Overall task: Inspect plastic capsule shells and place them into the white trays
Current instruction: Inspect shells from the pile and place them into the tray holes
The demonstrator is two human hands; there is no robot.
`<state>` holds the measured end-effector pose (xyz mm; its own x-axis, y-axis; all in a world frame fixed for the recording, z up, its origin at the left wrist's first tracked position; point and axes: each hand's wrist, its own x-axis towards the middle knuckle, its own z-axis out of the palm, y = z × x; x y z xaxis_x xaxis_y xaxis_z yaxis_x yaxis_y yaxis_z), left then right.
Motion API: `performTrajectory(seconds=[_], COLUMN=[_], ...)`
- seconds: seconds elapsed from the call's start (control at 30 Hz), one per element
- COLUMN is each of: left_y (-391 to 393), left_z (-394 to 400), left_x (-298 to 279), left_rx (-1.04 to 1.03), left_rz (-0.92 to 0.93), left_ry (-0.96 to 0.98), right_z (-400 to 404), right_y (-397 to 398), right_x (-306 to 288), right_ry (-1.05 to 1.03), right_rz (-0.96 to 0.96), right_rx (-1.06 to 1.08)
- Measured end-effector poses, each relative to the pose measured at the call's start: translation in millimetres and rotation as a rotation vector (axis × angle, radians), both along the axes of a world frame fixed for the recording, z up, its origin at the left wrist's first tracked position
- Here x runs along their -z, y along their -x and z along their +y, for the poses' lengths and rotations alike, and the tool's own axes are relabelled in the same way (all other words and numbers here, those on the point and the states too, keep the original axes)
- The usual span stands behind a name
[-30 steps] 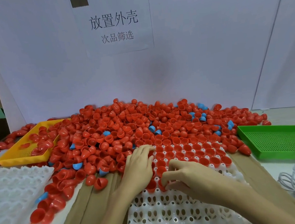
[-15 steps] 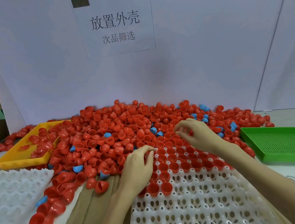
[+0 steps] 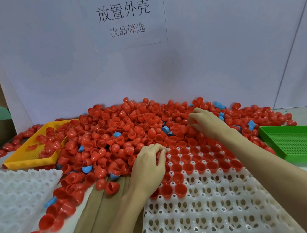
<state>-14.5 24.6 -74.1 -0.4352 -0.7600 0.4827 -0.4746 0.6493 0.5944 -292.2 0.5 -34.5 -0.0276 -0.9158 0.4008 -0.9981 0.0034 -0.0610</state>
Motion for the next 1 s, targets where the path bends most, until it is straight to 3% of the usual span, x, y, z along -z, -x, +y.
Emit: performTrajectory(seconds=[0.23, 0.37, 0.47, 0.7, 0.87, 1.0], left_y=[-1, 4, 9, 14, 16, 17], left_z=[3, 14, 26, 44, 48, 47], left_x=[-5, -15, -21, -22, -24, -26], left_rx=[0.015, 0.083, 0.221, 0.464, 0.480, 0.472], left_rz=[0.057, 0.175, 0.238, 0.160, 0.209, 0.291], left_ry=[0.015, 0.012, -0.044, -0.247, -0.294, -0.397], right_z=[37, 80, 109, 141, 145, 149], right_y=[-15, -32, -42, -52, -49, -50], right_x=[-14, -24, -21, -10, -11, -11], right_ry=[0.325, 0.168, -0.013, -0.207, -0.195, -0.254], right_rz=[-0.534, -0.977, -1.181, -1.352, -1.502, -1.476], right_rx=[-0.067, -0.210, -0.285, -0.352, -0.307, -0.285])
